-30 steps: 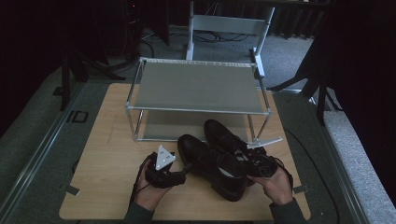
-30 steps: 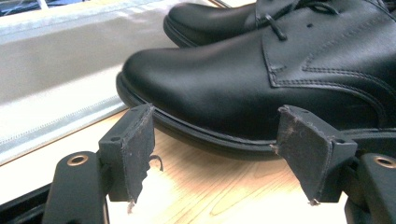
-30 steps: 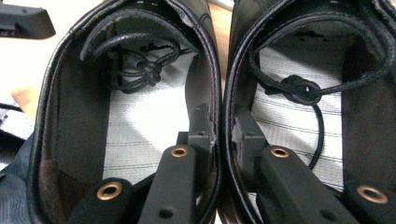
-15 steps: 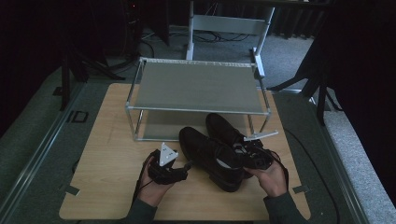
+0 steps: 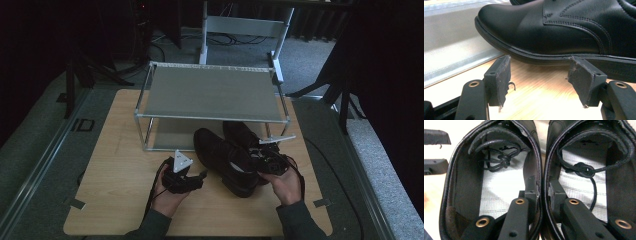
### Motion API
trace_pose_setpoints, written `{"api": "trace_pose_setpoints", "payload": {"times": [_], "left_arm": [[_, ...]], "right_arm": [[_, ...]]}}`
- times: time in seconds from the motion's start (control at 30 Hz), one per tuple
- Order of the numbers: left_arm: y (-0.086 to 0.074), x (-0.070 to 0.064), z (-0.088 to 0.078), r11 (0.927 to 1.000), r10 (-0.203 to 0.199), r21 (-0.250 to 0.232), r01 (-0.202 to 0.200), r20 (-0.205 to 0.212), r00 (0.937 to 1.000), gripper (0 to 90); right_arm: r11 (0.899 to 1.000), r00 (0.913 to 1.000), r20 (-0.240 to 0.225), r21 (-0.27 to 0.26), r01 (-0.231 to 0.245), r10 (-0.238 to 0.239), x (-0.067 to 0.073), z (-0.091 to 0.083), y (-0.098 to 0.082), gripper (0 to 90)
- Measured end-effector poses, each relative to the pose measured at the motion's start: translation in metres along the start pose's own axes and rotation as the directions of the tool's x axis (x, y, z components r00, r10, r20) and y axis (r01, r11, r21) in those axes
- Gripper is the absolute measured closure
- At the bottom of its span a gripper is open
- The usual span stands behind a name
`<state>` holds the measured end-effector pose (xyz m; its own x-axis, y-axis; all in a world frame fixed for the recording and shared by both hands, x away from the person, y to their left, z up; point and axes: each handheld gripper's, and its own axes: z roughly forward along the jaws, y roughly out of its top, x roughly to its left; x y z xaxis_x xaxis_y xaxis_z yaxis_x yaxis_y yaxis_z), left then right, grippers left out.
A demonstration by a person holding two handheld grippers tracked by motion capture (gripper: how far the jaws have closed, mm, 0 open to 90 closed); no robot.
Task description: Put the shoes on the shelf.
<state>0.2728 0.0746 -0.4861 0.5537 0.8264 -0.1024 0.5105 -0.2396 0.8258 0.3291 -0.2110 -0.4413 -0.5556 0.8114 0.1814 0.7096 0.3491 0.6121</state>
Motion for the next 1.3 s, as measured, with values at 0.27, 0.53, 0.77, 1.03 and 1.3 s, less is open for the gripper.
{"api": "trace_pose_setpoints", "payload": {"times": [0.27, 0.53, 0.77, 1.03, 1.3], "left_arm": [[0.002, -0.001, 0.008, 0.9999, -0.003, 0.011, 0.003, 0.006, 1.0000, 35.5], [0.004, -0.003, 0.014, 0.9999, -0.002, 0.013, 0.002, 0.014, 0.9999, 34.6], [0.006, -0.007, 0.019, 0.9997, 0.016, 0.017, -0.017, 0.022, 0.9996, 33.4], [0.009, -0.017, 0.025, 0.9983, 0.056, 0.014, -0.056, 0.032, 0.9979, 30.8], [0.012, -0.023, 0.031, 0.9973, 0.070, 0.018, -0.071, 0.038, 0.9968, 29.4]], "right_arm": [[1.000, 0.9997, 0.019, -0.016, -0.011, 0.012, 0.003, 0.005, 0.008, 80.7], [0.999, 0.9982, 0.056, -0.030, -0.020, 0.021, 0.005, 0.010, 0.014, 80.8], [0.999, 0.9966, 0.073, -0.040, -0.035, 0.038, 0.005, 0.013, 0.019, 80.7], [0.998, 0.9941, 0.096, -0.050, -0.045, 0.050, 0.008, 0.019, 0.025, 80.7], [0.995, 0.9903, 0.113, -0.071, -0.073, 0.081, 0.008, 0.027, 0.030, 80.8]]}}
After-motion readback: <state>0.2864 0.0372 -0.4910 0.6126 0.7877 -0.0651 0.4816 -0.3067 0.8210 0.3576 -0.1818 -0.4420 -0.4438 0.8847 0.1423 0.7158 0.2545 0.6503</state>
